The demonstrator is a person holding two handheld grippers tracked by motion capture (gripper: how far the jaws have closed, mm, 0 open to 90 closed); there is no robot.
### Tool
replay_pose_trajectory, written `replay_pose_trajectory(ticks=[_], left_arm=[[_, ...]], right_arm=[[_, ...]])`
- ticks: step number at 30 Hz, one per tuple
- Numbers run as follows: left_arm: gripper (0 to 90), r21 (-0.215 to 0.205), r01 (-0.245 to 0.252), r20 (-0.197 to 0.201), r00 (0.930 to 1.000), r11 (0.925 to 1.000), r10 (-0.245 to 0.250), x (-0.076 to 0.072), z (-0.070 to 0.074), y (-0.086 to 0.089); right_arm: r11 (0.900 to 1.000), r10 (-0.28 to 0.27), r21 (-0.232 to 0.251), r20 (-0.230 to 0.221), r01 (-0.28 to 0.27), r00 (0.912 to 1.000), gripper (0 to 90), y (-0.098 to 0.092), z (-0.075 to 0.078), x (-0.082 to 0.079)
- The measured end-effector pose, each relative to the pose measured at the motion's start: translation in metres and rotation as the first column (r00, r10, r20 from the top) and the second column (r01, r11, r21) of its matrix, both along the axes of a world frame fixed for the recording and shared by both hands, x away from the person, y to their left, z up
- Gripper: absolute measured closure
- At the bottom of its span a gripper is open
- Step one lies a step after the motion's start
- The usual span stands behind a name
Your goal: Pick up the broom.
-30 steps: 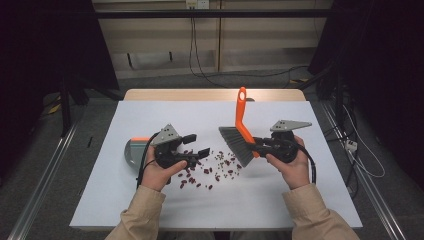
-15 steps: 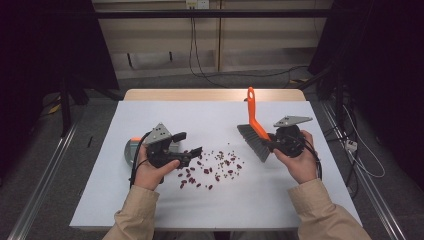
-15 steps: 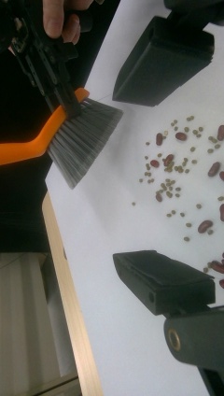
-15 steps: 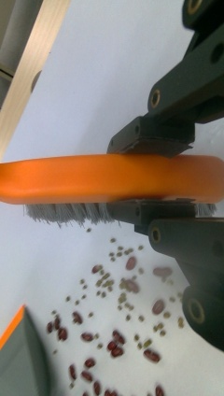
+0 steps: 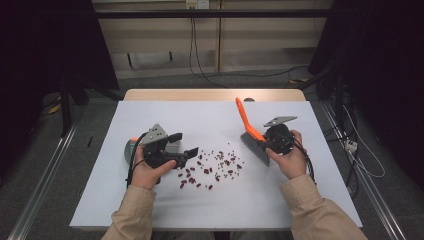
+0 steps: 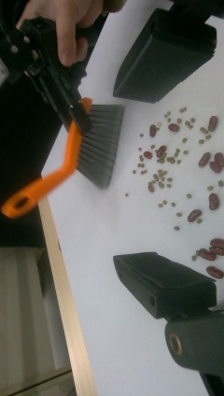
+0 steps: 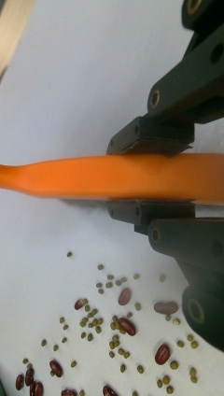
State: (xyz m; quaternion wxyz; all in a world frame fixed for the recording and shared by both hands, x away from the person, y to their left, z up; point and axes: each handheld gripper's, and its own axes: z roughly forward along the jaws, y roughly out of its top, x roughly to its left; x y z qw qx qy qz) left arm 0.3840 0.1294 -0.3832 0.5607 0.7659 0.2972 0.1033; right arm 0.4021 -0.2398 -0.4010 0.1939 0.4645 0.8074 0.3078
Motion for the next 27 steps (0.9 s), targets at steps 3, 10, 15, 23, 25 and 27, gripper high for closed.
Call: replay_pose_trajectory(ticks=[3,10,15,23,25,27], left_arm=[[16.4,0.01,-0.002,0.003,1.0,0.9999,0.002,0.0,0.0,0.001],[16.2,0.002,-0.006,0.0,1.0,1.0,0.006,-0.001,0.0,0.001],[16.2,0.005,-0.004,0.003,1.0,1.0,0.004,-0.001,0.0,0.002],[16.2,0.006,-0.004,0.004,1.0,1.0,0.004,-0.001,0.0,0.004],[16.2,0.004,-0.005,0.004,1.0,1.0,0.005,-0.001,0.0,0.006],[15.9,0.006,-0.011,0.006,0.9999,0.9999,0.011,-0.001,0.001,0.007]], right_arm=[[0.999,0.007,0.035,0.002,-0.007,1.0,70.5,0.003,-0.002,0.003],[0.999,0.0,0.048,0.019,-0.001,0.9998,69.5,0.008,-0.004,0.002],[0.996,-0.005,0.085,0.023,0.003,0.9997,63.8,0.013,-0.008,0.005],[0.997,-0.048,0.071,0.07,0.043,0.9964,71.1,0.025,-0.018,0.01],[0.996,-0.05,0.078,0.077,0.044,0.9958,71.2,0.028,-0.019,0.01],[0.997,-0.051,0.058,0.099,0.046,0.9938,71.3,0.033,-0.02,0.009]])
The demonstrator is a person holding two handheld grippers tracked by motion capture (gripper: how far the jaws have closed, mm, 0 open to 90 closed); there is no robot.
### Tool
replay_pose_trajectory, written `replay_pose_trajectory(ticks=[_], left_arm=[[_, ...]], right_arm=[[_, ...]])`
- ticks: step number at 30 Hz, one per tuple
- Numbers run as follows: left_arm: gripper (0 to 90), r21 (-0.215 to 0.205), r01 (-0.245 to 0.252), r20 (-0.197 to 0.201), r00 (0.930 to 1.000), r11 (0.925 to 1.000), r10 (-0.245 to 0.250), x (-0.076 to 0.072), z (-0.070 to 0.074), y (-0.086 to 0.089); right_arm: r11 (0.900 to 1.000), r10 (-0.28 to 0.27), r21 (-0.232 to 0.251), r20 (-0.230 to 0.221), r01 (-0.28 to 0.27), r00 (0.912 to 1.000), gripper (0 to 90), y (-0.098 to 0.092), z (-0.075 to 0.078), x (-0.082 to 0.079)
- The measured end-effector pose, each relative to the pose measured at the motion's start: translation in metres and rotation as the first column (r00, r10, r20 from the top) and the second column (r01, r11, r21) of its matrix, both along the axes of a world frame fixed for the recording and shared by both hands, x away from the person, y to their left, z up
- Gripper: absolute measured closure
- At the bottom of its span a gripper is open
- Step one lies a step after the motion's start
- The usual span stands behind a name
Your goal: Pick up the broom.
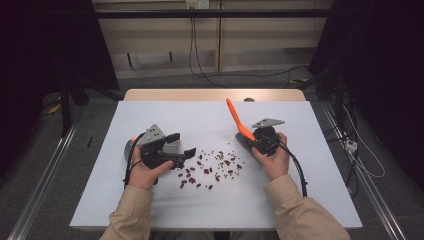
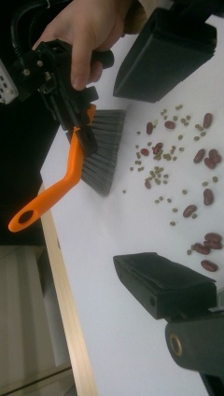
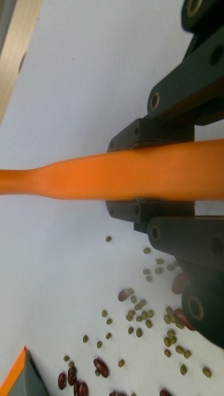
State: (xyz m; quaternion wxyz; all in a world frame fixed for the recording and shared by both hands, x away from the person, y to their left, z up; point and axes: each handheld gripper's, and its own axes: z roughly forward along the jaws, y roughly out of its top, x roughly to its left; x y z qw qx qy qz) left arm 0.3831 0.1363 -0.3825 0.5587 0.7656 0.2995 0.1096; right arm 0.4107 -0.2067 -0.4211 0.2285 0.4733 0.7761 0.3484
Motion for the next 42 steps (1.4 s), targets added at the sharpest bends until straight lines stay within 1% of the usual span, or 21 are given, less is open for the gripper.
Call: replay_pose_trajectory(ticks=[2,7,14,16,18,21,23,24,28,30,32,35,38,42], left_arm=[[15.4,-0.003,-0.002,0.002,1.0,1.0,0.002,0.0,0.0,0.001],[14.5,0.0,-0.007,0.007,1.0,1.0,0.007,0.0,0.0,0.004],[11.8,0.001,-0.013,0.006,0.9999,0.9999,0.013,0.001,0.0,0.007],[10.7,0.004,-0.019,0.004,0.9998,0.9998,0.019,0.001,0.0,0.008],[9.6,0.01,-0.022,0.003,0.9998,0.9997,0.022,0.001,0.0,0.011],[8.2,0.023,-0.028,0.008,0.9996,0.9993,0.028,0.002,-0.002,0.017],[8.0,0.028,-0.033,0.006,0.9994,0.999,0.033,0.002,-0.003,0.02],[7.9,0.034,-0.038,0.012,0.9992,0.9987,0.037,0.002,-0.003,0.022],[7.3,0.039,-0.049,0.004,0.9988,0.998,0.049,0.002,-0.005,0.029],[7.2,0.051,-0.053,0.006,0.9986,0.9973,0.052,0.001,-0.006,0.033],[7.0,0.063,-0.054,0.006,0.9985,0.9965,0.054,0.0,-0.008,0.036],[6.8,0.07,-0.057,0.002,0.9983,0.9959,0.057,-0.002,-0.011,0.042],[6.6,0.079,-0.064,0.006,0.998,0.9948,0.063,-0.003,-0.012,0.048],[6.5,0.078,-0.072,0.002,0.9974,0.9943,0.072,-0.003,-0.014,0.053]], right_arm=[[1.0,0.0,-0.008,0.014,0.001,0.9999,71.3,0.006,-0.001,-0.002],[0.997,0.022,-0.07,0.034,-0.019,0.9992,71.2,0.023,-0.002,-0.009],[0.995,0.053,-0.084,0.035,-0.05,0.998,71.1,0.037,-0.002,-0.015],[0.995,0.066,-0.071,0.032,-0.063,0.9973,71.0,0.041,-0.002,-0.017],[0.993,0.073,-0.096,0.039,-0.069,0.9966,71.0,0.046,-0.003,-0.019],[0.992,0.072,-0.104,0.043,-0.068,0.9964,70.8,0.05,-0.004,-0.023],[0.992,0.074,-0.102,0.04,-0.07,0.9964,70.7,0.052,-0.004,-0.024],[0.992,0.075,-0.101,0.04,-0.07,0.9964,70.8,0.052,-0.004,-0.024],[0.994,0.08,-0.083,0.034,-0.077,0.9962,70.8,0.053,-0.003,-0.026],[0.993,0.088,-0.079,0.033,-0.085,0.9956,70.7,0.054,-0.003,-0.027],[0.992,0.095,-0.082,0.036,-0.092,0.9948,70.7,0.056,-0.003,-0.028],[0.992,0.096,-0.085,0.036,-0.092,0.9948,70.7,0.06,-0.003,-0.03],[0.993,0.096,-0.074,0.032,-0.093,0.9949,70.7,0.062,-0.003,-0.031],[0.993,0.101,-0.072,0.033,-0.098,0.9944,70.7,0.065,-0.003,-0.033]])
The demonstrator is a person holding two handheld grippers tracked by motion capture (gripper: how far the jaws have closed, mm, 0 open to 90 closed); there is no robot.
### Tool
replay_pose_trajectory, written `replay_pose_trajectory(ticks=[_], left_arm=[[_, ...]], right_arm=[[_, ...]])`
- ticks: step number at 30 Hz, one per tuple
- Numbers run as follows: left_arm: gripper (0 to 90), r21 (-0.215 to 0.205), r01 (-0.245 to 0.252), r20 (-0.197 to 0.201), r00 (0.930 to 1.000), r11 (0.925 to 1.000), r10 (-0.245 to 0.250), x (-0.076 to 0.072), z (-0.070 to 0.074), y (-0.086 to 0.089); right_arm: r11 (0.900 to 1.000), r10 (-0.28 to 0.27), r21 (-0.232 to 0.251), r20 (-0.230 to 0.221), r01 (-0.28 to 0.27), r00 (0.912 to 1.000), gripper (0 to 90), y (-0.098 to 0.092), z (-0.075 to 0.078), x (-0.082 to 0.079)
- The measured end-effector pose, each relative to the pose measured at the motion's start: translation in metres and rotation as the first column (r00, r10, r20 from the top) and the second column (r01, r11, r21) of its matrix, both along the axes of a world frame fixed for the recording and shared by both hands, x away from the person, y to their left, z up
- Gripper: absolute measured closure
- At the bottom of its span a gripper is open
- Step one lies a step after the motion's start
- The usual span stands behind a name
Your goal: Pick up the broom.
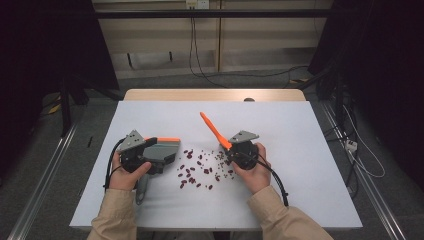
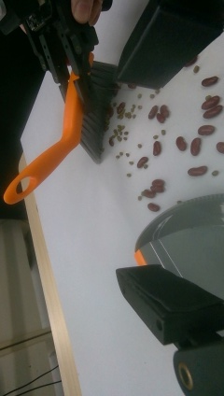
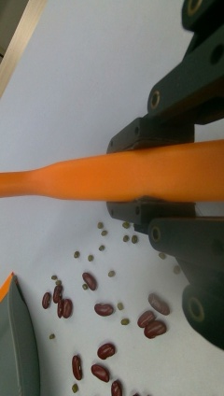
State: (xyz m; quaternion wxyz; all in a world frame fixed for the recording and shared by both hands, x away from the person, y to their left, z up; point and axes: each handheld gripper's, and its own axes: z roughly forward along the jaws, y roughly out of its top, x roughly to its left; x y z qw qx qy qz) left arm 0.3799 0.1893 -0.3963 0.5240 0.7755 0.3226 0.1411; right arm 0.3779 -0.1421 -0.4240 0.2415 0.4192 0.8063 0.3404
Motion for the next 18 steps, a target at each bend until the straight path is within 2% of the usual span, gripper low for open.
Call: replay_pose_trajectory(ticks=[6,15,18], left_arm=[[6.5,-0.007,-0.008,0.001,1.0,0.9999,0.008,-0.002,0.001,0.006],[6.5,0.007,-0.002,-0.007,1.0,1.0,0.002,-0.003,-0.003,0.01],[6.5,0.004,-0.007,-0.008,0.9999,1.0,0.007,-0.004,-0.003,0.011]], right_arm=[[1.0,0.007,0.016,-0.004,-0.007,1.0,70.7,0.005,0.0,-0.003],[1.0,0.019,0.016,-0.007,-0.019,0.9998,70.7,0.013,0.001,-0.006],[1.0,0.027,0.001,-0.004,-0.027,0.9996,70.6,0.015,0.001,-0.007]])
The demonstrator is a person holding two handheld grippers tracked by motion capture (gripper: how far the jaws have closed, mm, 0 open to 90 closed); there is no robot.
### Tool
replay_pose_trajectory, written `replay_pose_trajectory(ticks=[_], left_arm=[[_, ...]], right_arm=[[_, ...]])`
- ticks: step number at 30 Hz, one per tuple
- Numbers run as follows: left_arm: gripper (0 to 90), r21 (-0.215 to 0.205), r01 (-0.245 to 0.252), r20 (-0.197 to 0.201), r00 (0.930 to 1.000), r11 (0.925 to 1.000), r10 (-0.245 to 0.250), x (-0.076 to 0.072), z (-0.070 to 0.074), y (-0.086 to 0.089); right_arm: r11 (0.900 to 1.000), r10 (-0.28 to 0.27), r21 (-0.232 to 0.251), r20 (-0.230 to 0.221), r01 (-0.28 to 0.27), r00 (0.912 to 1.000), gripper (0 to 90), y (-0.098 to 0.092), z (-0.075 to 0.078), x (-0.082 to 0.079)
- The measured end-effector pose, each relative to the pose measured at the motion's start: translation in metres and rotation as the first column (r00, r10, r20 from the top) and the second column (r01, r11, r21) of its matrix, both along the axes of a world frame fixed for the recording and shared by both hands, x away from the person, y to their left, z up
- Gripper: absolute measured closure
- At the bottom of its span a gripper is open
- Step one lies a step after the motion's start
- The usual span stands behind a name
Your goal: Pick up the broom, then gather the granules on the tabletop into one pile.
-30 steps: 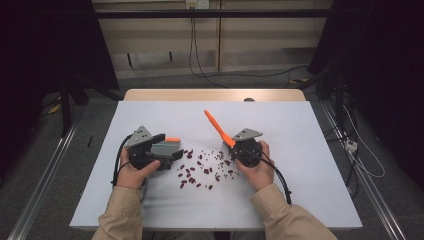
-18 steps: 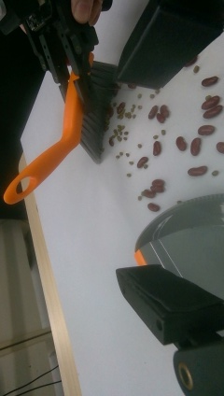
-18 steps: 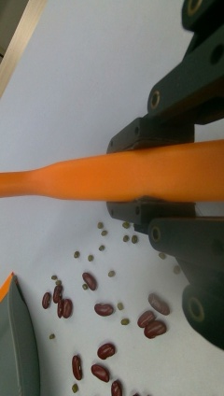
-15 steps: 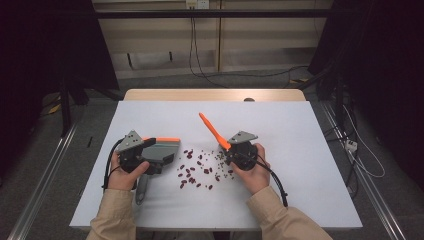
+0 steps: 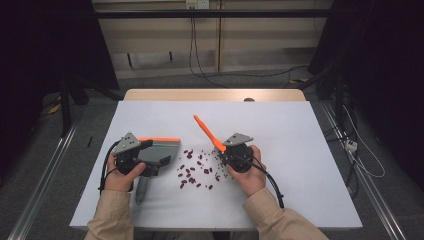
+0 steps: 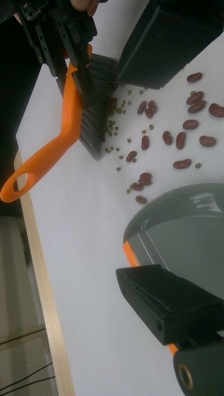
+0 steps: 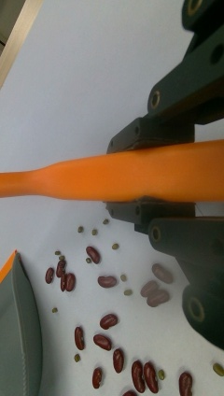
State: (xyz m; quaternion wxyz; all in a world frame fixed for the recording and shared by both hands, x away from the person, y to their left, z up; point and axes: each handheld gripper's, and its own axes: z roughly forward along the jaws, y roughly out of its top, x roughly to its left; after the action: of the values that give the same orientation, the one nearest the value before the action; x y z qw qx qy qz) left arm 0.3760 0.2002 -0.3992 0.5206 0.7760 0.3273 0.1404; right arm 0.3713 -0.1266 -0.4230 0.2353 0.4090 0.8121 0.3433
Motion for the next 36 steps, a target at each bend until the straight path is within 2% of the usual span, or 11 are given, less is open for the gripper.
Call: replay_pose_trajectory(ticks=[6,14,24,28,31,33,36], left_arm=[[6.4,-0.005,0.001,0.003,1.0,1.0,-0.001,0.0,0.0,0.0],[6.5,-0.004,0.007,-0.007,1.0,1.0,-0.007,0.001,-0.003,-0.001],[6.4,-0.004,0.008,-0.007,0.9999,1.0,-0.008,0.001,-0.002,0.001],[6.4,-0.005,0.005,-0.006,1.0,1.0,-0.005,0.001,-0.002,0.001],[6.4,-0.006,0.006,-0.003,1.0,1.0,-0.006,0.0,-0.001,0.001],[6.4,0.0,0.005,-0.004,1.0,1.0,-0.005,0.0,-0.002,0.001],[6.4,-0.008,0.006,-0.001,1.0,1.0,-0.006,0.0,-0.001,0.001]], right_arm=[[1.0,0.014,-0.024,0.008,-0.014,0.9999,70.6,0.005,0.0,-0.003],[1.0,0.007,0.005,-0.01,-0.007,0.9999,70.6,0.004,0.001,-0.001],[1.0,0.02,0.015,-0.01,-0.02,0.9998,70.6,0.01,0.001,-0.004],[1.0,0.021,-0.002,-0.005,-0.021,0.9998,70.7,0.012,0.002,-0.005],[1.0,0.028,0.009,-0.008,-0.028,0.9996,70.8,0.012,0.003,-0.005],[0.998,0.042,0.037,-0.02,-0.041,0.9989,70.9,0.013,0.003,-0.006],[0.998,0.055,0.011,-0.006,-0.055,0.9985,70.8,0.018,0.003,-0.009]])
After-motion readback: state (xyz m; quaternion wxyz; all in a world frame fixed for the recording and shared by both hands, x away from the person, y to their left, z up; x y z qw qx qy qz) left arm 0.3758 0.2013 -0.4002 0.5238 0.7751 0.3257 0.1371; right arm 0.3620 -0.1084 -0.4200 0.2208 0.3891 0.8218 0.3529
